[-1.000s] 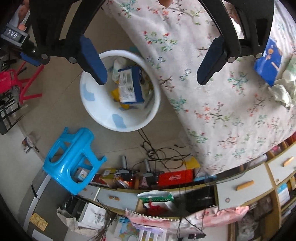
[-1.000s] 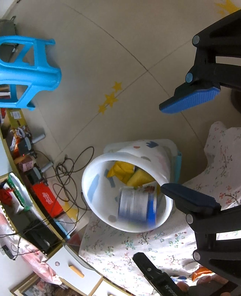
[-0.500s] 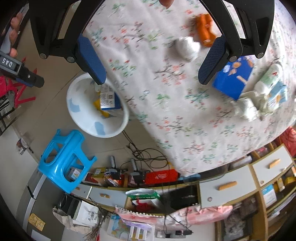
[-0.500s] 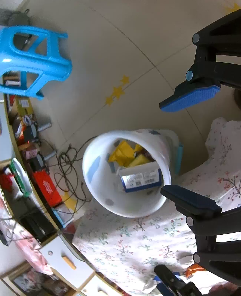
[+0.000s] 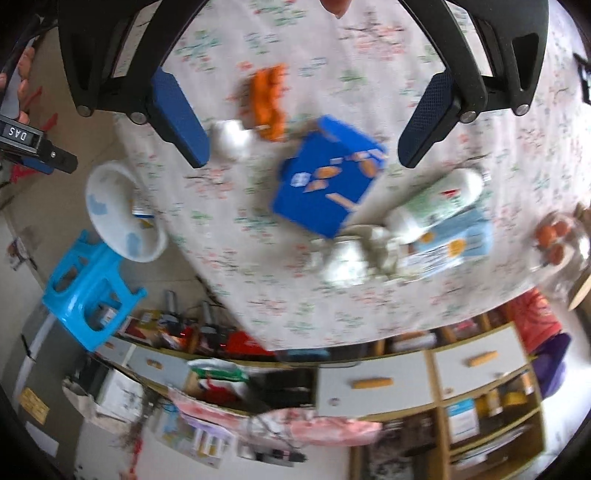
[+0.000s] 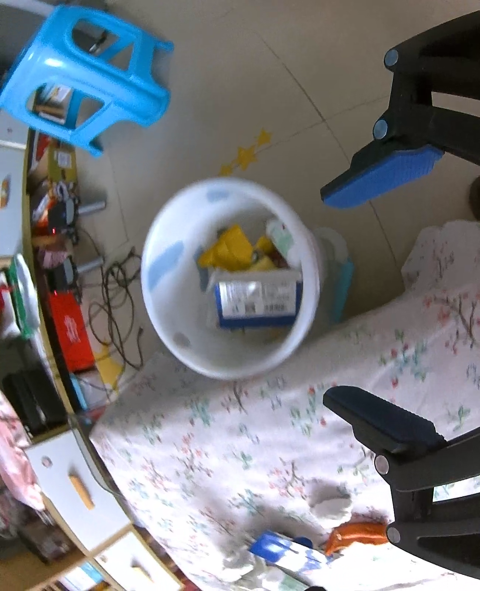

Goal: Collect trash
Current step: 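Move the right tool to the table and grasp the white tissue ball, then grasp the orange peel with the left tool while the right tool holds the tissue, then carry the tissue ball over the bin and release it with the right tool, then carry the orange peel over the bin and open the left tool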

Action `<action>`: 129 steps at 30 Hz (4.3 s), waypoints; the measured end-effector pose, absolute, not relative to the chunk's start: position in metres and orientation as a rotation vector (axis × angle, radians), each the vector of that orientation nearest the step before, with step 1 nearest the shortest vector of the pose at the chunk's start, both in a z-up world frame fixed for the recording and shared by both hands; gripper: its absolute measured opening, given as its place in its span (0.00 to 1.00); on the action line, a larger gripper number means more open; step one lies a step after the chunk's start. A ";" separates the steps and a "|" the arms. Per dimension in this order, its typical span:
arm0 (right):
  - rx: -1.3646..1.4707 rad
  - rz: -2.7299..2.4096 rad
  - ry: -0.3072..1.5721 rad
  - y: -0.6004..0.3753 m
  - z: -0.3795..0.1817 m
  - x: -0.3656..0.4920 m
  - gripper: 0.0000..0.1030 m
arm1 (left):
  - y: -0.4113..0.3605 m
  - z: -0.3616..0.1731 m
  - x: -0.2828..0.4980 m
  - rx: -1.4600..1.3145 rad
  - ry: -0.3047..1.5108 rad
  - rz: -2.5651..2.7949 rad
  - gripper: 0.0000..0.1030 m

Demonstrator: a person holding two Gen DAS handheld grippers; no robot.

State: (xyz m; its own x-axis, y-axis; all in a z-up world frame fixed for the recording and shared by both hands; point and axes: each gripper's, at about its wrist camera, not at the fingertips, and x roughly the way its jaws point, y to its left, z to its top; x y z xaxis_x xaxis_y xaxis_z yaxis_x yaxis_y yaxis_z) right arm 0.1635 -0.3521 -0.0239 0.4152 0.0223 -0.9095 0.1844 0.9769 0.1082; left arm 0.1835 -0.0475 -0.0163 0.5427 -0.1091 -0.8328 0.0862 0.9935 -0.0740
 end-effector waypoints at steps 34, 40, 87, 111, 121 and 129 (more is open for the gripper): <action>0.120 0.129 1.232 -0.182 -0.094 0.221 0.72 | 0.057 -0.046 0.160 -0.083 1.110 0.006 1.00; 0.104 0.207 1.217 -0.174 -0.088 0.221 0.28 | 0.036 -0.054 0.158 -0.036 1.128 -0.052 1.00; 0.153 0.110 1.188 -0.279 -0.051 0.179 0.27 | -0.076 -0.086 0.170 -0.100 1.171 -0.331 0.13; 0.410 -0.131 1.070 -0.407 -0.040 0.179 0.46 | -0.126 -0.043 0.187 -0.099 1.100 -0.401 0.12; 0.457 -0.180 1.054 -0.435 -0.033 0.166 0.57 | -0.174 -0.041 0.202 -0.077 1.085 -0.474 0.12; 0.399 -0.208 1.056 -0.453 -0.032 0.153 0.61 | -0.215 -0.051 0.210 -0.059 1.108 -0.515 0.12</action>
State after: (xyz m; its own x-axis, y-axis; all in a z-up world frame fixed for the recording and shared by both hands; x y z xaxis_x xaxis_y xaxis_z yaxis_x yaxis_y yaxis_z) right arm 0.1531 -0.4533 -0.0319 0.4816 0.0233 -0.8761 0.3536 0.9095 0.2186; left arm 0.2097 -0.2150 -0.0511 0.3422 -0.4247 -0.8382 0.3676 0.8814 -0.2966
